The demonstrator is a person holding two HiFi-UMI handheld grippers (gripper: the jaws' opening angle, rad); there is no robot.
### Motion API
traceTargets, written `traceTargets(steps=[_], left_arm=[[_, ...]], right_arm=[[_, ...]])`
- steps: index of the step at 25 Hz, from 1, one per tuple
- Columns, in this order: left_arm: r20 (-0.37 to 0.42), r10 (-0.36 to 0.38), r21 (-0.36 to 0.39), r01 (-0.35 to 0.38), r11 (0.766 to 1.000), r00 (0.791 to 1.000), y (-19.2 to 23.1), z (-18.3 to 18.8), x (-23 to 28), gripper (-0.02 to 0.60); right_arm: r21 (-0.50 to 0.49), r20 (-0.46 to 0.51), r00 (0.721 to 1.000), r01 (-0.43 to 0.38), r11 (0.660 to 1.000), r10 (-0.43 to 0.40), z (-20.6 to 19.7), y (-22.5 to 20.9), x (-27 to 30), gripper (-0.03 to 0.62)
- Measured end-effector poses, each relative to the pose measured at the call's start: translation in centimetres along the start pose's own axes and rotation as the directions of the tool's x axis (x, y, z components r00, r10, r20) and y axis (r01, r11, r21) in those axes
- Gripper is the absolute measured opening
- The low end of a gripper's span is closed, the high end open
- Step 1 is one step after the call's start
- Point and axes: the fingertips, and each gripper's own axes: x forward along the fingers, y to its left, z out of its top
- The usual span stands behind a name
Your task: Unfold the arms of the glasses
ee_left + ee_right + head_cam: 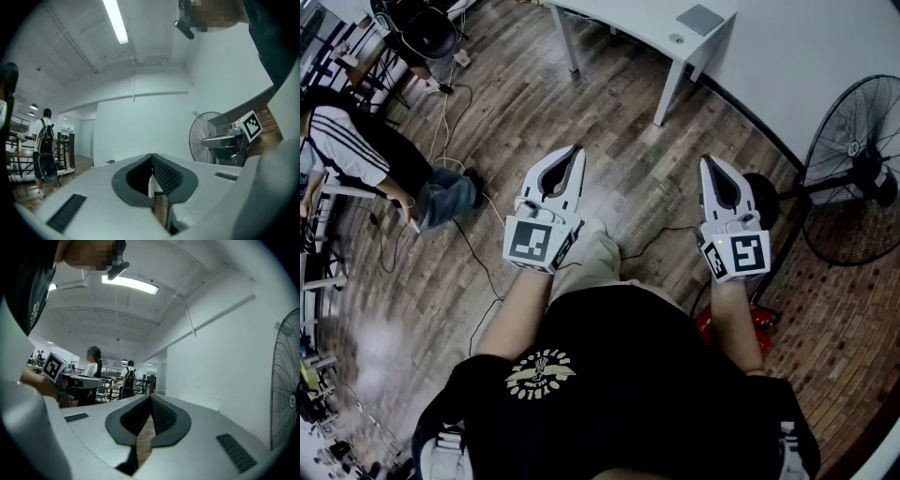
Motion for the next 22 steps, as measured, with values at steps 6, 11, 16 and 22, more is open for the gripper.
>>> traceTargets(steps=[6,11,16,22], left_arm=[[-0.007,-0.031,0.009,0.031,0.999,1.0,4.9,-0.1,7.3,0.009],[-0.028,-0.042,0.023,0.043,0.999,0.999,8.6,-0.8,12.9,0.009],[-0.041,-0.043,0.033,0.044,0.998,0.998,13.2,-1.6,16.8,0.009],[-0.044,-0.024,0.041,0.025,0.999,0.999,17.8,-2.6,19.8,0.009]], right_arm=[[0.03,0.021,0.999,-0.029,0.999,0.028,0.9,-2.6,7.5,0.0],[0.026,-0.002,1.0,-0.014,1.0,0.014,0.5,-5.1,13.2,0.0],[0.023,-0.023,1.0,-0.006,1.0,0.007,0.3,-6.1,18.8,0.0],[0.024,-0.053,0.998,-0.022,0.999,0.024,-0.9,-6.9,24.3,0.0]])
